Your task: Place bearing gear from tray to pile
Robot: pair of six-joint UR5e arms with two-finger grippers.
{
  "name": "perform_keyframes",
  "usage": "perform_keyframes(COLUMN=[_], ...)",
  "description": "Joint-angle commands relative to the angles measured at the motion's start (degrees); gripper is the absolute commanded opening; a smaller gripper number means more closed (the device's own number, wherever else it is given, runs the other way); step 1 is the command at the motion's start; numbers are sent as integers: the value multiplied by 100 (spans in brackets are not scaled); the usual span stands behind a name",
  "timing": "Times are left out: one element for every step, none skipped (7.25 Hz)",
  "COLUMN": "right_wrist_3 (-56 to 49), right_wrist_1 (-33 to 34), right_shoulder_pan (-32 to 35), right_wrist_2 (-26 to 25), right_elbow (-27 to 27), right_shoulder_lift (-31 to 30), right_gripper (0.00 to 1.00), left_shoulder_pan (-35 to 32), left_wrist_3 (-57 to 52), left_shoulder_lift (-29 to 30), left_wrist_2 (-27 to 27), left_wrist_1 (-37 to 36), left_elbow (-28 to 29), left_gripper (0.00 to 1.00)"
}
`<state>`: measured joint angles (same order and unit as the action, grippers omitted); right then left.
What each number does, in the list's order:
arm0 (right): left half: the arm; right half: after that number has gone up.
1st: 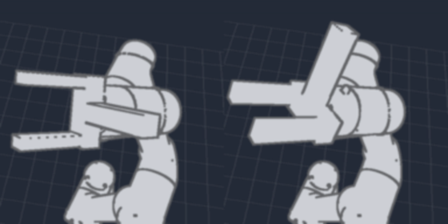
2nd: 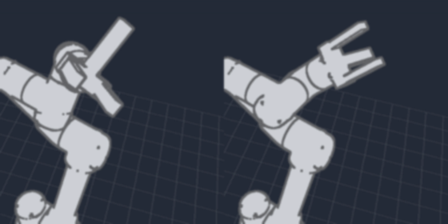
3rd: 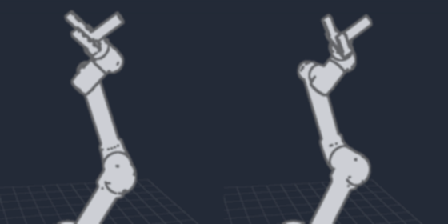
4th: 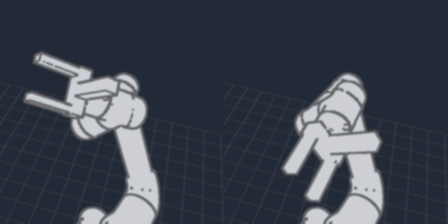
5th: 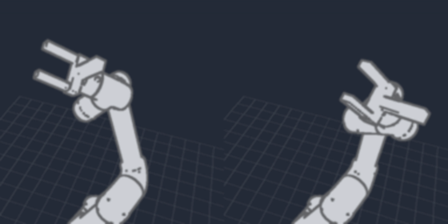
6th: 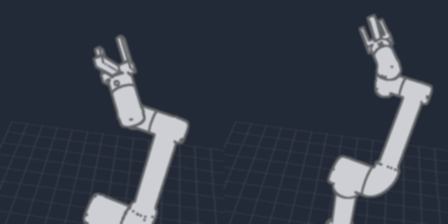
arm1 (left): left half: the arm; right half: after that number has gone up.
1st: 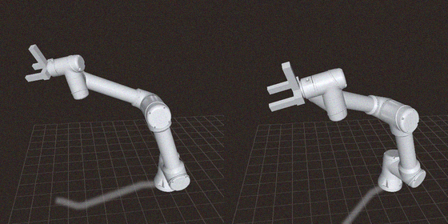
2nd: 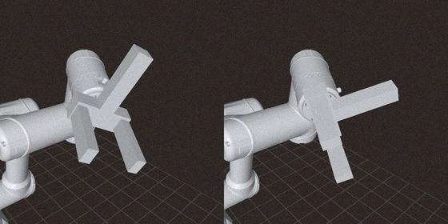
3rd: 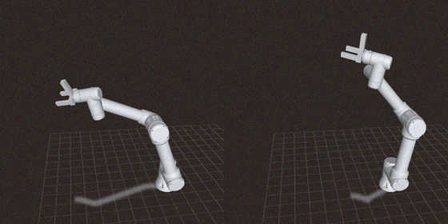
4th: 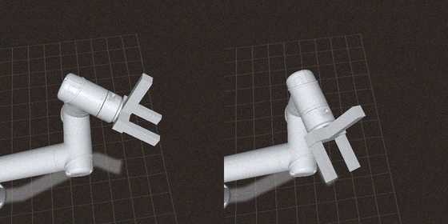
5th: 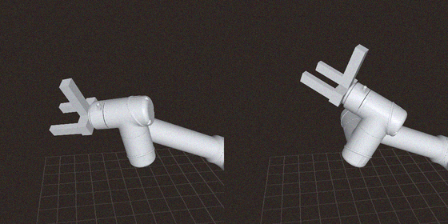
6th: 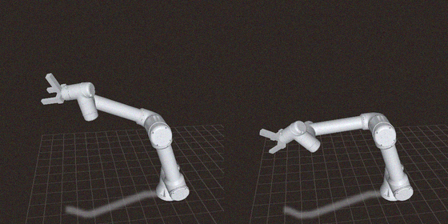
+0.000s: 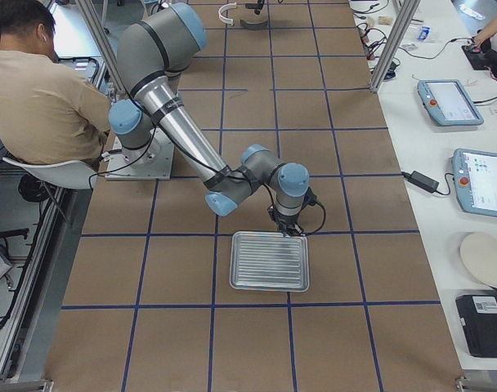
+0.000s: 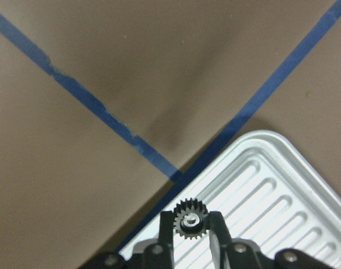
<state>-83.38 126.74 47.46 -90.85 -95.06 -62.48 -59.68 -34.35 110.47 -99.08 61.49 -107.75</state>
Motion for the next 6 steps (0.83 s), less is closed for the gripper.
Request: perform_keyframes(right_wrist_3=[1606, 2423, 3293, 4233, 5147, 6287], right_wrist_1=[9, 9, 0, -61, -79, -88], right_shoulder_pan=[892, 1427, 1989, 2639, 3324, 4062], right_wrist_2=[-11, -20, -81, -38, -73, -99], right_elbow=[-12, -12, -12, -30, -30, -39], right_shoulder_lift=[-133, -176, -246, -247, -256, -256], right_gripper=[0, 0, 0, 0, 0, 1], left_shoulder_pan=[70, 71, 71, 71, 71, 71], left_wrist_3=[7, 7, 7, 7, -27, -37], left_shoulder_lift=[18, 45, 62, 89, 98, 98], left_wrist_2=[-6, -6, -14, -23, -23, -32], left_wrist_1=[-110, -206, -225, -225, -225, -225], left_elbow=[-158, -158, -167, -167, -167, -167], left_gripper=[0, 0, 0, 18, 25, 29])
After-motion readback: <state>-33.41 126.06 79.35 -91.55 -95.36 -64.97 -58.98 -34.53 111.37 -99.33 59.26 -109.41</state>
